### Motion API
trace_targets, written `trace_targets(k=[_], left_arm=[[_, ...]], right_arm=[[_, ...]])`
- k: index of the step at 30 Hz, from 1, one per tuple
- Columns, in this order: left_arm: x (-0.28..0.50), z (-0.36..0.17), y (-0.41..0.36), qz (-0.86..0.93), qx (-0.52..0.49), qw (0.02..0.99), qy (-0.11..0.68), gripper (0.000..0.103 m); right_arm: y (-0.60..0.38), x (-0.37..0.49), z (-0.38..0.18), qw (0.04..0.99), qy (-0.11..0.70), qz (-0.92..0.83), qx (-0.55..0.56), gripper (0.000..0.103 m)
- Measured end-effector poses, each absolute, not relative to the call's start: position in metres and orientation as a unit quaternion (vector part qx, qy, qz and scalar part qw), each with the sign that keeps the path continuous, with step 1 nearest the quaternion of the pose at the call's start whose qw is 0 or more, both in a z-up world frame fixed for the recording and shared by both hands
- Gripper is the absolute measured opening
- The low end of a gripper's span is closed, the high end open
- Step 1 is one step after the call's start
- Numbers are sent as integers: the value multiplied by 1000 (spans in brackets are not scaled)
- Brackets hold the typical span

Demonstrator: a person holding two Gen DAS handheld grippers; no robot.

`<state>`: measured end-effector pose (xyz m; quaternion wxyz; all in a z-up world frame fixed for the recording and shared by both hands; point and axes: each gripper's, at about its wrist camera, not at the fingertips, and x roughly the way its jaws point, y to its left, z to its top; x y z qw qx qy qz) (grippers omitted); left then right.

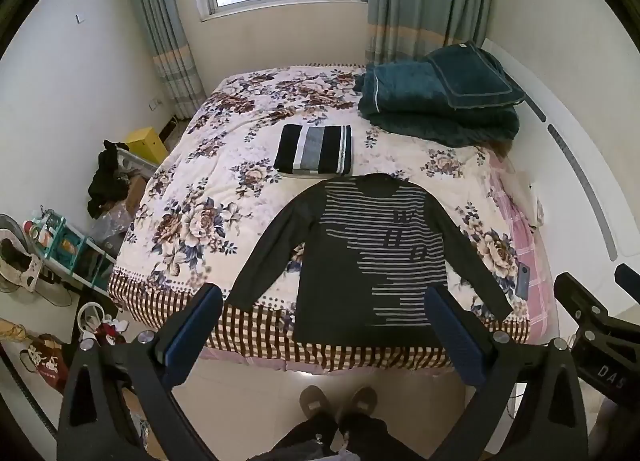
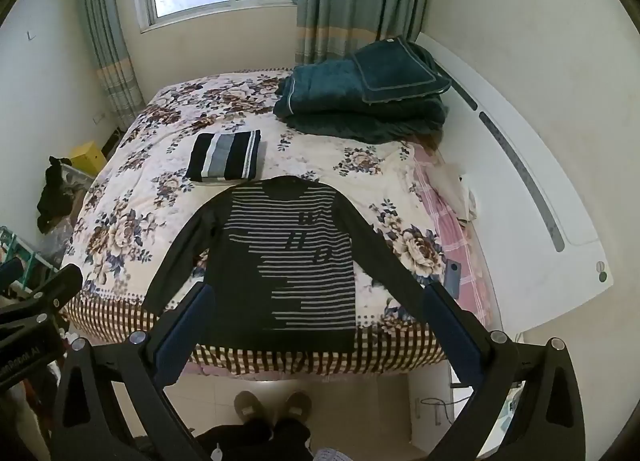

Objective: Fold small clothes

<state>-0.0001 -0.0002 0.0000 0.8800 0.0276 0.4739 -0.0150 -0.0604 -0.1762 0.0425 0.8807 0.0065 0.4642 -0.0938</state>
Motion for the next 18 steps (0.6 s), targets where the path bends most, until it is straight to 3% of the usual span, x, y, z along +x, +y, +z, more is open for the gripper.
trace_targets(k=[18], left_arm=[[0, 0, -11, -22, 20, 879, 476, 103]], right_arm=[[-170, -59, 49, 882, 463, -91, 4, 103]])
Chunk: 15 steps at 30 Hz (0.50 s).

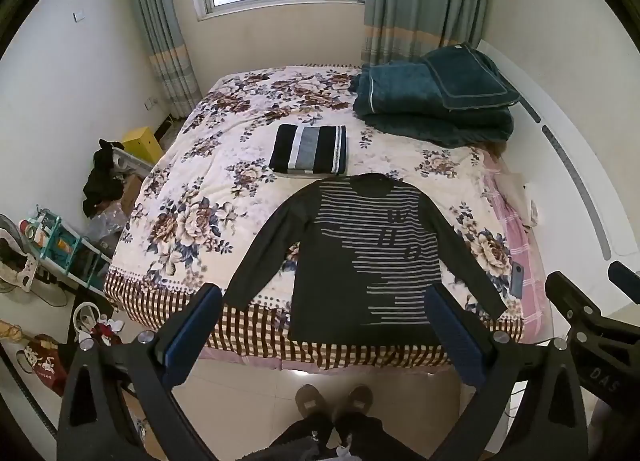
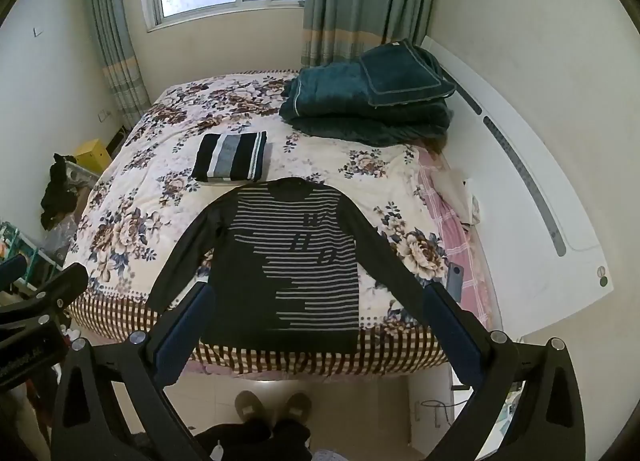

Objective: Fold small clothes

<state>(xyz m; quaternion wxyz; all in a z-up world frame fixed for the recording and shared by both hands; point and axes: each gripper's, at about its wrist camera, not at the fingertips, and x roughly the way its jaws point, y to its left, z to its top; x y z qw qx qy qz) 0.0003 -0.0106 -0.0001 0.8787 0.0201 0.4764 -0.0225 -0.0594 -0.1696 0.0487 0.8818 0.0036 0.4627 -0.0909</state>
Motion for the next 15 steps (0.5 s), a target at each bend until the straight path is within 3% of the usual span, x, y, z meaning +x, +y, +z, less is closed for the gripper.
trace_targets(k=[15], left_arm=[[-5, 2, -10, -28, 14, 879, 476, 103]], right_arm=[[-172, -61, 51, 882, 462, -90, 5, 103]])
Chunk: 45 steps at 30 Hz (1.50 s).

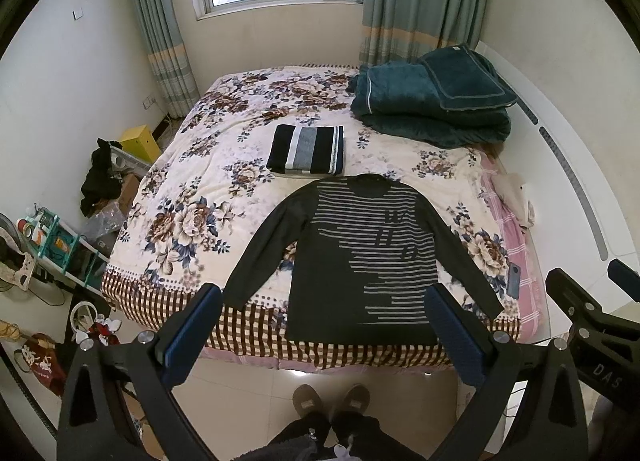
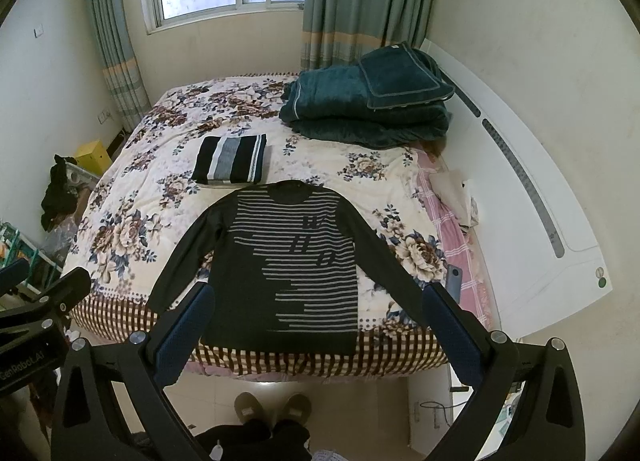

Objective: Fold small clothes

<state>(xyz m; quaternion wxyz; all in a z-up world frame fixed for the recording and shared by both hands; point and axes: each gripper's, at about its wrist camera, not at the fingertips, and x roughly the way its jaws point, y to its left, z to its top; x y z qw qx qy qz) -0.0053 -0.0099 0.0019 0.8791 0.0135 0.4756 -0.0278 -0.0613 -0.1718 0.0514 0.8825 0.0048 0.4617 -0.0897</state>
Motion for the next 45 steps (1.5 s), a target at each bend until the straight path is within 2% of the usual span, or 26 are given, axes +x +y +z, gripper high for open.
trace_targets(k=[45], left_arm=[[-9, 10, -6, -34, 5, 880, 473, 103]], right_arm=[[-168, -62, 58, 884, 460, -87, 6, 103]])
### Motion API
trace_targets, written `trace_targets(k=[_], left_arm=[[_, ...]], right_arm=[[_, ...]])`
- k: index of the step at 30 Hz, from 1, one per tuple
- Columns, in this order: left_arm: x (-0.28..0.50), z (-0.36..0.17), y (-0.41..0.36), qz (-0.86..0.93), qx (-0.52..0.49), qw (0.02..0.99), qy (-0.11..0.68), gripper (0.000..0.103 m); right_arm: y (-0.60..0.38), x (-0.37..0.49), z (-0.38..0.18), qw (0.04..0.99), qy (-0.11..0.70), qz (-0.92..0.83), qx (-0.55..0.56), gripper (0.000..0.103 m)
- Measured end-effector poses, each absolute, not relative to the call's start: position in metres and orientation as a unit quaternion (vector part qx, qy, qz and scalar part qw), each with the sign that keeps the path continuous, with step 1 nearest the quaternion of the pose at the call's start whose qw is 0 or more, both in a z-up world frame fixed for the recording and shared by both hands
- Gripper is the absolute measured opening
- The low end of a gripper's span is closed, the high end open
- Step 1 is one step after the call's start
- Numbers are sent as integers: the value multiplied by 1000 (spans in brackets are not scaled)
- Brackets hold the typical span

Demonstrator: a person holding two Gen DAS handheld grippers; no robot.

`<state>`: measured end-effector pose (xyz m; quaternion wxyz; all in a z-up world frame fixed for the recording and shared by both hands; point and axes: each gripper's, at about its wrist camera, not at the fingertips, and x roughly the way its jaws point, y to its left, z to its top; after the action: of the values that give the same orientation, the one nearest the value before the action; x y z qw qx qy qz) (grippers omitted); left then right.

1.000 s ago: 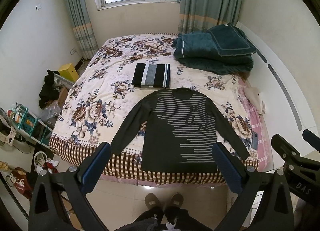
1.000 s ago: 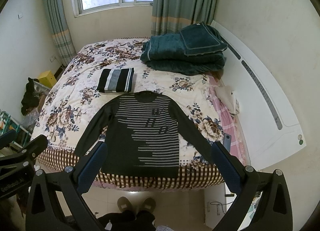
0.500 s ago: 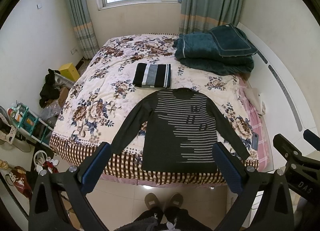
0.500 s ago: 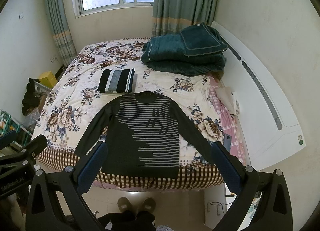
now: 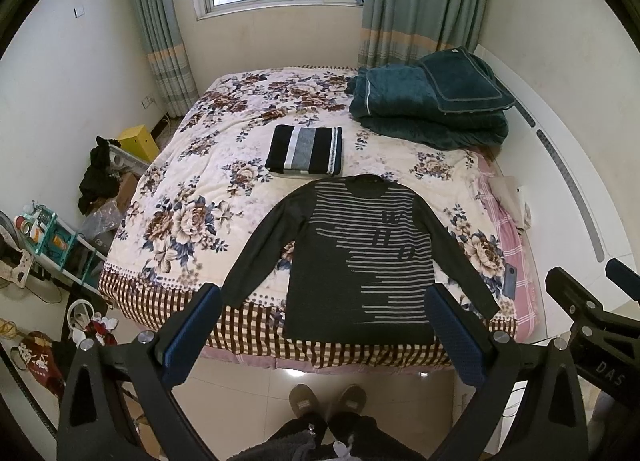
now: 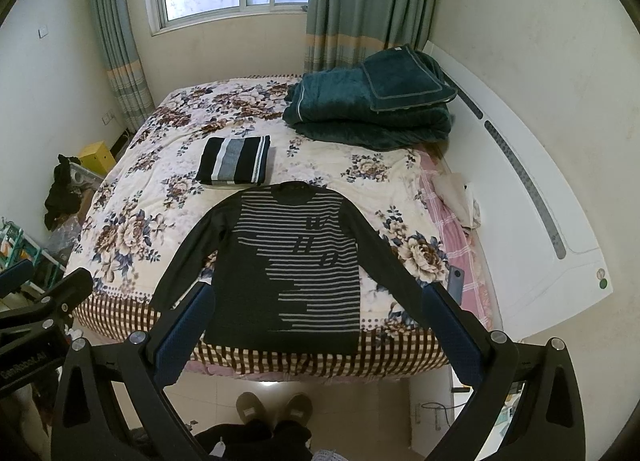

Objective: Fold small clothes

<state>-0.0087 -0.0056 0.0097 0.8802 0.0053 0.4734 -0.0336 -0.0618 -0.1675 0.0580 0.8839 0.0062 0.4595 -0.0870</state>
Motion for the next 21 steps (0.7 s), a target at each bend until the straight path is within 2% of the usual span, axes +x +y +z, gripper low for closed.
trace_targets(k=[21], left_arm=[[-6, 2, 0, -20, 9, 887, 461, 103]], right_arm=[[-158, -57, 67, 883, 460, -88, 16, 103]])
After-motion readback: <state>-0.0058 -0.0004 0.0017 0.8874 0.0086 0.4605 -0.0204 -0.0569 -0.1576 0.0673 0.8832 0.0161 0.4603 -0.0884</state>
